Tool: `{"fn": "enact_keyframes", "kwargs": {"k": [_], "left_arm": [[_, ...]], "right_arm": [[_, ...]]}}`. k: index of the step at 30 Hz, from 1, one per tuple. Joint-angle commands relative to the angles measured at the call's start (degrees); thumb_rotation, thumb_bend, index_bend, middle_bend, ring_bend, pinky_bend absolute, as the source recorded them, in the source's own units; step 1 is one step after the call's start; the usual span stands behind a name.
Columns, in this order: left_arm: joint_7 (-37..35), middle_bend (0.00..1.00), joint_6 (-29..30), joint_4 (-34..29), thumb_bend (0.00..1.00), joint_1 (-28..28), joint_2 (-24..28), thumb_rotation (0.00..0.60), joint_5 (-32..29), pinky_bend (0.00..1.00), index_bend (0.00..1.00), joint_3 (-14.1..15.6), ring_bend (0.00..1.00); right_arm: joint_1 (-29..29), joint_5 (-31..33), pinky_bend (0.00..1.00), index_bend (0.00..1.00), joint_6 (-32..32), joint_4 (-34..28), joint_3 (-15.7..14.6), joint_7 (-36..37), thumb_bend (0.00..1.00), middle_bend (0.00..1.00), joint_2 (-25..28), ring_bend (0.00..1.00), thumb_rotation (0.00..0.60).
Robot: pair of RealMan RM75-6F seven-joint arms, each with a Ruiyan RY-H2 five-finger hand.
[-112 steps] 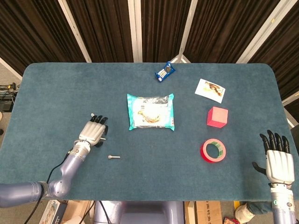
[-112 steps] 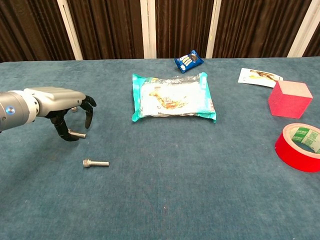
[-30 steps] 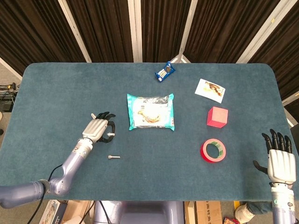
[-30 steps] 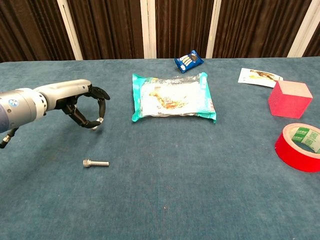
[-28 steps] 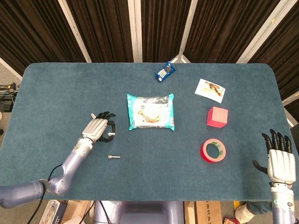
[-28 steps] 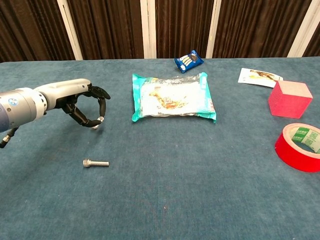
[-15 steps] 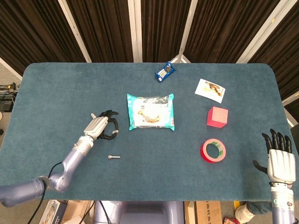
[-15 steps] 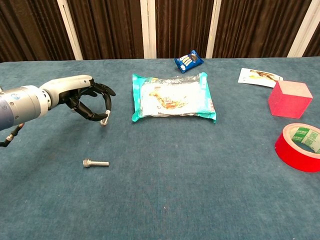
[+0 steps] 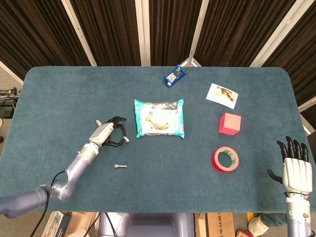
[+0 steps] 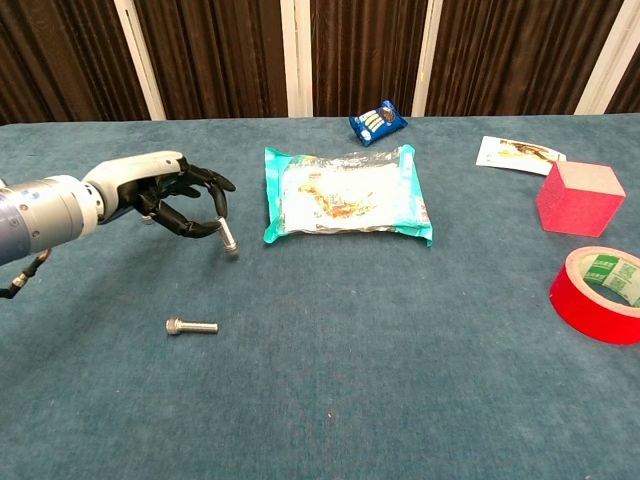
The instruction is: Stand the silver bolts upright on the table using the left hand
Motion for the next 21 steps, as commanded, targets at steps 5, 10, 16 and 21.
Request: {"fn": "enact_keyframes", "kwargs": {"k": [5,10,16,21], "left_arm": [[-2.25,0.12,-0.27,1.70,0.52,-0.07,-0.33,0.600,2.39,0.00,0.53,0.62,0.00],[-2.38,0.12,-0.32,2.14,0.52,-0.10,-0.31,0.600,2.80,0.00,0.52,0.96,0.00],[-2.33,0.12,-0.57,2.42,0.51,-0.19,-0.33,0.600,2.81,0.00,0.51,1.15,0.00],[-2.03,0.12,-1.22,2.20,0.51,-0.35,0.14,0.600,2.78,0.00,0.50,1.43,0.00]], "right_arm": [[0.03,0.06,0.00,0.20,-0.11,0.05,0.01,0.08,0.15,0.06,-0.09,0.02,0.600],[0.01,0.11,0.00,0.20,-0.10,0.03,0.04,0.10,0.15,0.06,-0.08,0.02,0.600],[-0.03,0.14,0.00,0.20,-0.02,-0.02,0.08,0.09,0.15,0.06,-0.08,0.02,0.600],[-0.02,0.20,0.00,0.21,-0.14,-0.09,0.06,0.13,0.15,0.06,-0.06,0.02,0.600]]}}
